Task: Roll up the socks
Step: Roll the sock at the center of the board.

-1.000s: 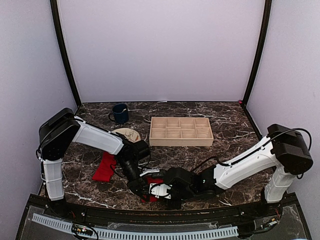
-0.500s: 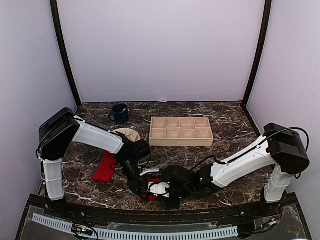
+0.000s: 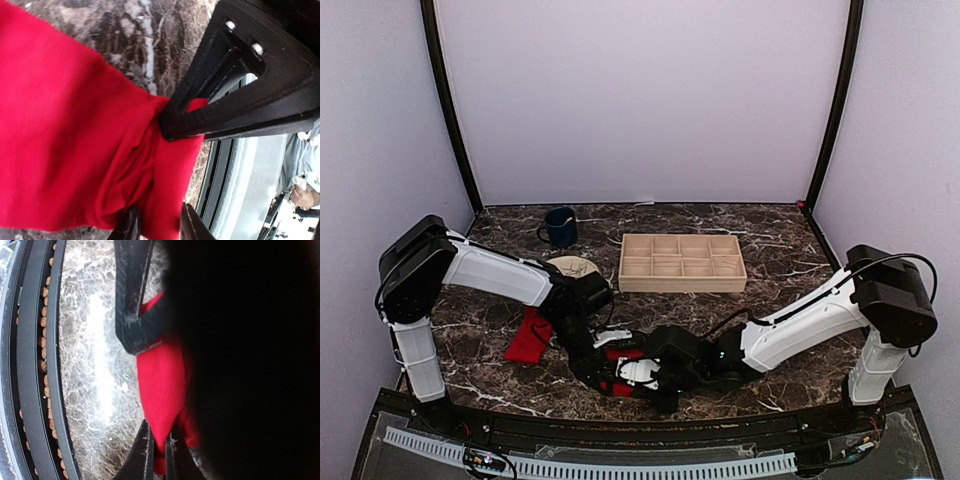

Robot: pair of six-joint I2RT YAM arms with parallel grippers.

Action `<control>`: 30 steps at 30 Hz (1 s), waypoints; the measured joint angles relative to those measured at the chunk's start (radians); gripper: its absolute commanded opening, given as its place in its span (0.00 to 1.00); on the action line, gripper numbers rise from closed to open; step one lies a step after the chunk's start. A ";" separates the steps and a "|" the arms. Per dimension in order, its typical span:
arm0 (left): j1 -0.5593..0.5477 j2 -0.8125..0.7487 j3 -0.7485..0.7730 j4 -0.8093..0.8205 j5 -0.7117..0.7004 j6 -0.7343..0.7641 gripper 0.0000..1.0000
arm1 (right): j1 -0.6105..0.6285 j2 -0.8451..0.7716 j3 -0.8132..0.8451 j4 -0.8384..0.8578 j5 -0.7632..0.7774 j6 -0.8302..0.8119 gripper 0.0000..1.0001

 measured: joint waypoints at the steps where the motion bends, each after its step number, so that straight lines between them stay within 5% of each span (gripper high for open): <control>1: 0.002 -0.007 -0.008 0.009 -0.004 -0.009 0.32 | 0.000 0.000 0.000 0.000 0.000 0.006 0.02; 30: 0.045 -0.143 -0.106 0.106 -0.180 -0.132 0.39 | -0.046 0.043 0.079 -0.068 -0.072 0.134 0.02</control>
